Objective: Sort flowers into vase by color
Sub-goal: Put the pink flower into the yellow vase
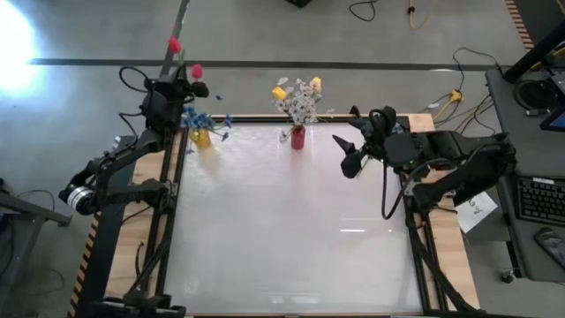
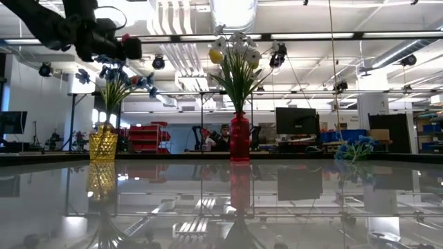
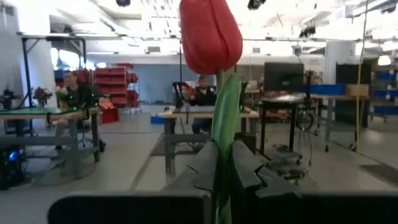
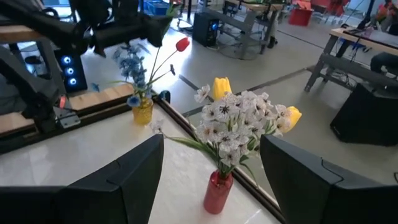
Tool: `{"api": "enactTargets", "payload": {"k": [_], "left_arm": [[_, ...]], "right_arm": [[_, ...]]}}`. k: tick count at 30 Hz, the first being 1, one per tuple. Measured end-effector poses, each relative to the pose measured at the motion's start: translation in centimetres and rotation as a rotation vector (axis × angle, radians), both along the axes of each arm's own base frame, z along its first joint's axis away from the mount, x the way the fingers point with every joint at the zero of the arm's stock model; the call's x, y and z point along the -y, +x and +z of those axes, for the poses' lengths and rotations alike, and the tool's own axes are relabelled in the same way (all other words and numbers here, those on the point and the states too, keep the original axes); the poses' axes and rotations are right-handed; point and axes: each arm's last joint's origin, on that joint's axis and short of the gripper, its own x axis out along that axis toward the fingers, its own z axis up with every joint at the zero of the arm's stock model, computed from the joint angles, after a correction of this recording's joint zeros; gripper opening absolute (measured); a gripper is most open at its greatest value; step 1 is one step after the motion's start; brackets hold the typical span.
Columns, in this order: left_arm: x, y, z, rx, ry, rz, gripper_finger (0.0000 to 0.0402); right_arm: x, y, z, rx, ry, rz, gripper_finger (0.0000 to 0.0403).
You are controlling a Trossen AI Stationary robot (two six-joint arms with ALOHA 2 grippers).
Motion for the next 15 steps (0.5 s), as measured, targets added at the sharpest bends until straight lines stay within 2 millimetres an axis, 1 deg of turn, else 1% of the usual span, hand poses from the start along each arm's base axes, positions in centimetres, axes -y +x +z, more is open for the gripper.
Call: {"api": "enactTargets", "payload": {"k": [2,6,15], "left_arm": [[0.0,0.0,-0.6,-0.023,-0.010,-0.003,0.0000],[-0.1,0.1,-0.9,-0.044,-0.012,-0.001,0.0000],[-0.3,0.2,-3.1,-0.151,-0.085,-0.007,0.0000]], "right_arm": [[0.2,0.0,0.0,0.005,0.001,-0.009,0.0258],[0.4,0.1,0.2,0.021,0.004,-0.018,0.0258],[0.4,0.1,0.2,0.022,-0.002,-0.031,0.0258]]}}
